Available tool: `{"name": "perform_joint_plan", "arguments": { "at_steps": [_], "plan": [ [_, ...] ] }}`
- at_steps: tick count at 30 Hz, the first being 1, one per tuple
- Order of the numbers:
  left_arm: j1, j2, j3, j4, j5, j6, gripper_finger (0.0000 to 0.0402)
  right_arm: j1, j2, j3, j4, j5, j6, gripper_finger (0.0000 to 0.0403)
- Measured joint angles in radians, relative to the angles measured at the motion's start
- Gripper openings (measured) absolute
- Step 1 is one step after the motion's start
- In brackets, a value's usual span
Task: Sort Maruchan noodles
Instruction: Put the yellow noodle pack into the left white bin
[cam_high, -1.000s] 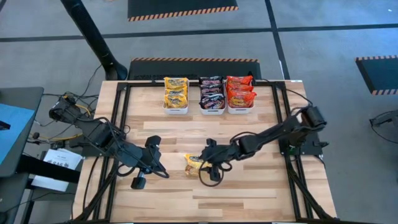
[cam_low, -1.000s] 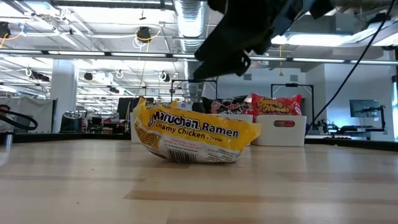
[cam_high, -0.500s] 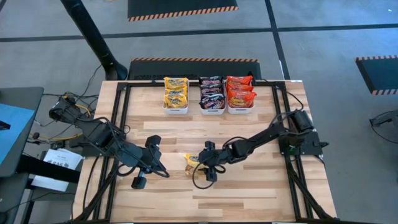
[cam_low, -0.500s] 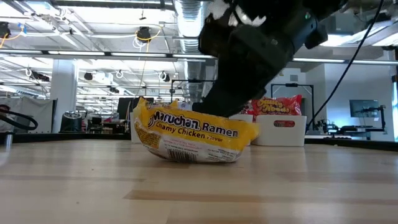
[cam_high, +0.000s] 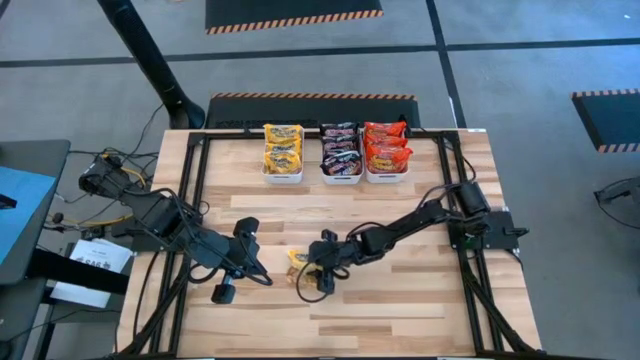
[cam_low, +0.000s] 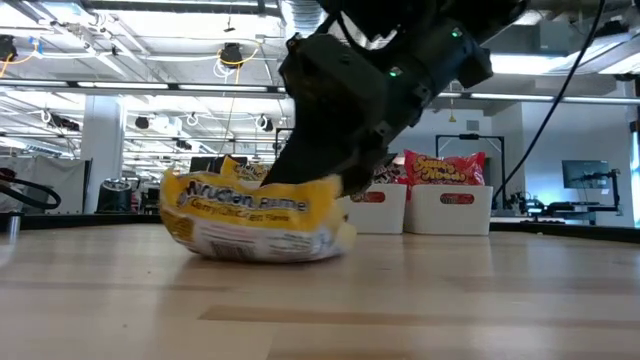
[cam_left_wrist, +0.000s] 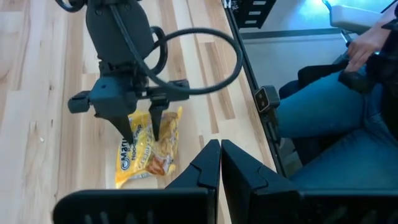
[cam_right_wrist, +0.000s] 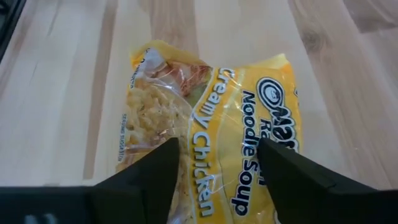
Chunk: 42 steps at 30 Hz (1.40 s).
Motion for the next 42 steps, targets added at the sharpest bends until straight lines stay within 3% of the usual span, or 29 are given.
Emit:
{"name": "perform_joint_plan", "arguments": {
  "at_steps": [5, 14, 19, 25, 30, 42],
  "plan": [
    [0.000, 0.000, 0.000, 0.000, 0.000, 0.000, 0.0000, -0.003, 0.032, 0.026, 0.005, -0.001, 0.016, 0.0174],
    [0.000, 0.000, 0.000, 0.000, 0.000, 0.001, 0.0000, -0.016, 0.042, 0.083, -0.028, -0.008, 0.004, 0.0015],
    [0.000, 0.000, 0.000, -0.001, 0.000, 0.001, 0.0000, -0.020, 0.044, 0.124, -0.042, -0.007, -0.057, 0.0007],
    [0.000, 0.000, 0.000, -0.001, 0.000, 0.000, 0.0000, -0.030, 0.050, 0.231, -0.190, 0.011, -0.180, 0.0004],
    [0.000, 0.000, 0.000, -0.001, 0.000, -0.001, 0.0000, -0.055, 0.054, 0.331, -0.313, 0.091, -0.291, 0.0003],
    [-0.002, -0.026, 0.033, -0.003, -0.030, -0.001, 0.0000, -0.188, 0.049, 0.452, -0.392, 0.150, -0.512, 0.0003]
  ]
}}
